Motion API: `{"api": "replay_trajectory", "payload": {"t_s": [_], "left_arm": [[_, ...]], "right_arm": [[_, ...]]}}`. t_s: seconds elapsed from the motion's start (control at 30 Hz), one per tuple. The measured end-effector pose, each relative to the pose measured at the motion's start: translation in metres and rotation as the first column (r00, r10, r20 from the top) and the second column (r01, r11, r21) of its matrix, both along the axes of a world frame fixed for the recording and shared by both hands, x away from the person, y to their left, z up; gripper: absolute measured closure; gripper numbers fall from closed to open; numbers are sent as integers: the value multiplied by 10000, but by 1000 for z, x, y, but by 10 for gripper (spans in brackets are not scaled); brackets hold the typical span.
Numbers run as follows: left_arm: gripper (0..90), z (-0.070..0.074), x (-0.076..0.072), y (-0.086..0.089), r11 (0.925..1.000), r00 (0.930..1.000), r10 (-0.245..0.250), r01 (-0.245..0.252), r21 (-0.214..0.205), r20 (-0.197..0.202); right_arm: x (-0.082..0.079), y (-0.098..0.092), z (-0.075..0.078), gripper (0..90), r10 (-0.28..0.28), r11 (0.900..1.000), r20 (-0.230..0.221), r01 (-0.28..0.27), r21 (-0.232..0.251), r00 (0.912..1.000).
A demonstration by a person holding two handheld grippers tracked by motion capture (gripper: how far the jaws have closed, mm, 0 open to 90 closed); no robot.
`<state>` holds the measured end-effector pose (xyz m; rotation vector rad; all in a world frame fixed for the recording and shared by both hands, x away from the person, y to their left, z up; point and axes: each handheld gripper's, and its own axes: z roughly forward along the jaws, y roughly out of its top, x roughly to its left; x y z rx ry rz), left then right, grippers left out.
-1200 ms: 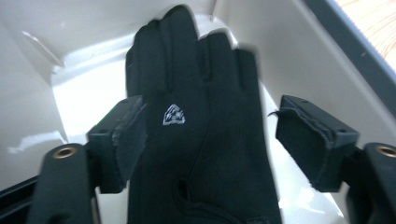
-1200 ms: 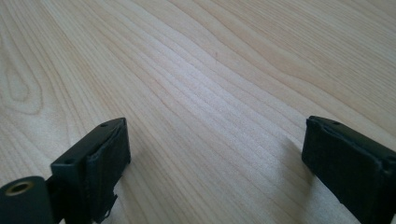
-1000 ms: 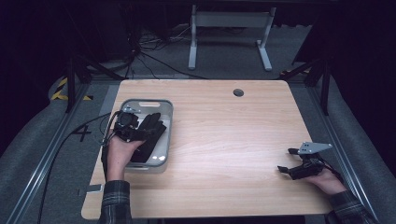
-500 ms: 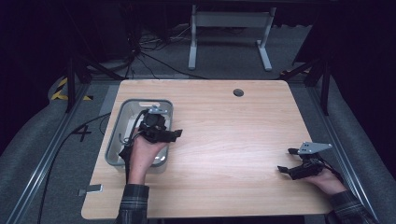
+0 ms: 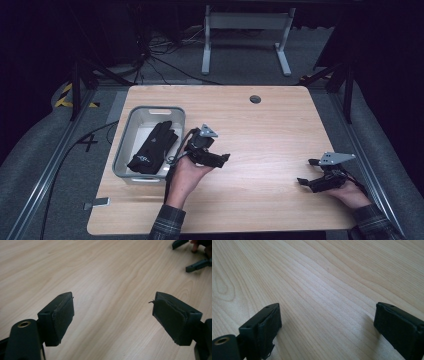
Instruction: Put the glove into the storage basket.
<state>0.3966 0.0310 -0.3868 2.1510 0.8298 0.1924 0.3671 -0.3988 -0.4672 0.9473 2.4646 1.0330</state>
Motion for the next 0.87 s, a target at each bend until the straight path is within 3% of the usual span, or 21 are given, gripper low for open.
{"api": "replay_trajectory", "payload": {"t_s": [0.27,0.5,0.87], "left_arm": [[180,-26,-15,-31,9981,9985,-524,528,325,-138],[170,-43,-22,-44,9965,9972,-714,723,428,-222],[155,-63,-25,-55,9902,9946,-926,968,1003,-458]], "right_arm": [[0,0,0,76,20,10000,9,-20,-3,10000],[0,0,0,75,21,10000,6,-21,-2,10000],[0,0,0,72,53,10000,-1,-53,-11,10000]]}}
